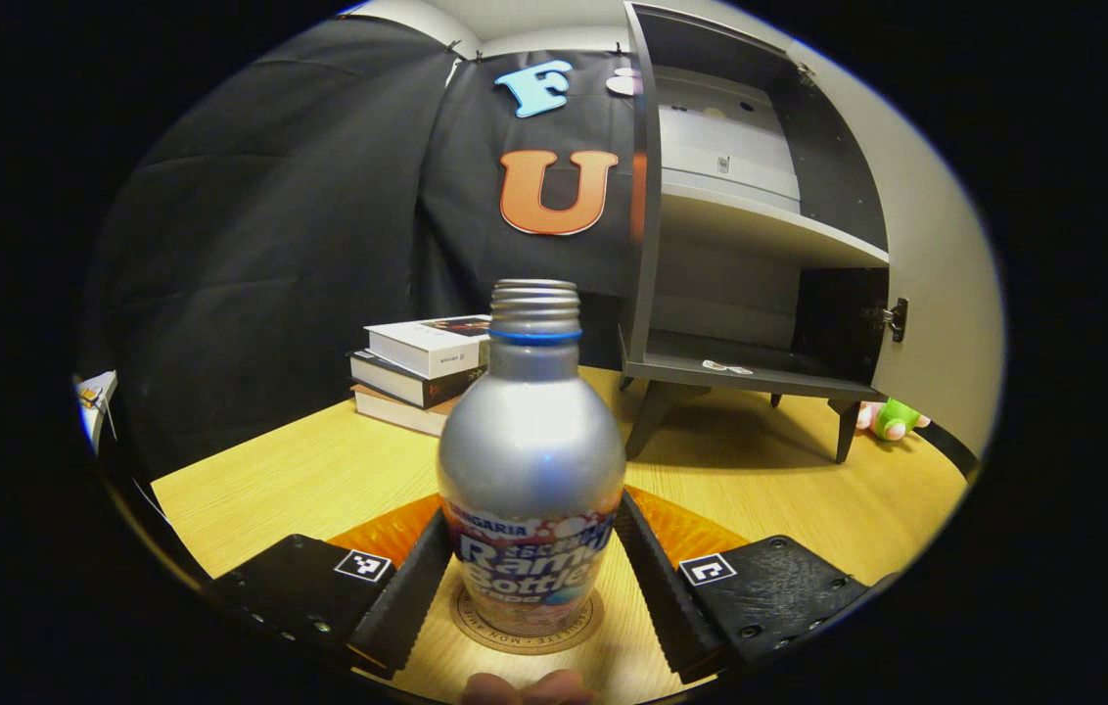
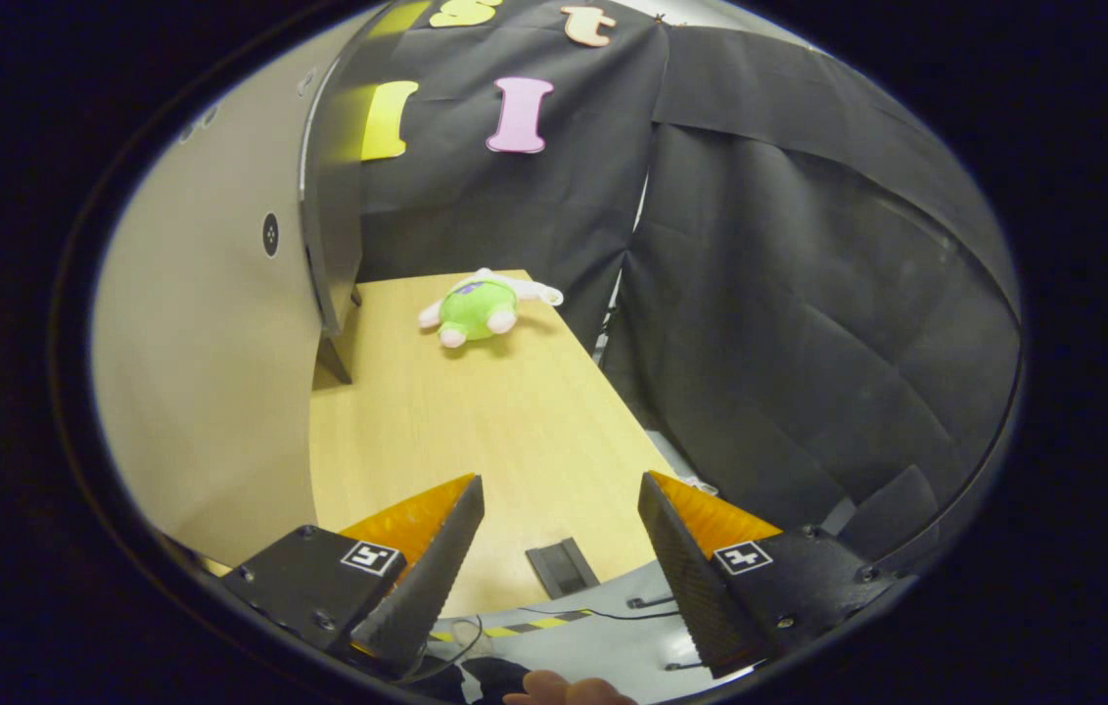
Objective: Open the cabinet door with the right hand, grasp the bottle in the cabinet with the left hand and place it on the coaster, then close the cabinet door with the right hand.
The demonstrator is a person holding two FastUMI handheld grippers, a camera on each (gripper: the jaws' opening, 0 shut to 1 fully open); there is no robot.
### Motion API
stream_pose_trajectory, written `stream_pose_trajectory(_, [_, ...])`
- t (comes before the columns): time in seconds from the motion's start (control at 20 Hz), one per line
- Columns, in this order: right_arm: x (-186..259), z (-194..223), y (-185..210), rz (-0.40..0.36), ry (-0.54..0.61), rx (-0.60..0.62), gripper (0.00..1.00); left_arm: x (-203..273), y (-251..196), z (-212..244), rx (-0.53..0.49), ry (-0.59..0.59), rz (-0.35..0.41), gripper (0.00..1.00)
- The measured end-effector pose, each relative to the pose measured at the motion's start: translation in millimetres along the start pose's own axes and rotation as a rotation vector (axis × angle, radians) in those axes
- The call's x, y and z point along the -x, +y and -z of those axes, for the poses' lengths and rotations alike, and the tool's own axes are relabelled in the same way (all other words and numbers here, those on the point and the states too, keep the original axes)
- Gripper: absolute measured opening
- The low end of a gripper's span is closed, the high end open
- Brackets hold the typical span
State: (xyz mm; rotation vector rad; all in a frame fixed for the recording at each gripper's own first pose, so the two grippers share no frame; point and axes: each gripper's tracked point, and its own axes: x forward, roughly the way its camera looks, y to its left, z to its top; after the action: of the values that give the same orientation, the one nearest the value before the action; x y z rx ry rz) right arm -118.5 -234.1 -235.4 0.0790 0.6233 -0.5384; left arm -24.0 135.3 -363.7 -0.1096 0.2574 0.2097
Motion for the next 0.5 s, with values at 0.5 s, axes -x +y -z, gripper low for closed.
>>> stream_pose_trajectory(0.5, [13,-30,-6,-0.033,-0.123,-0.019,1.0,30,-5,-60,-0.133,-0.067,-0.013,0.93])
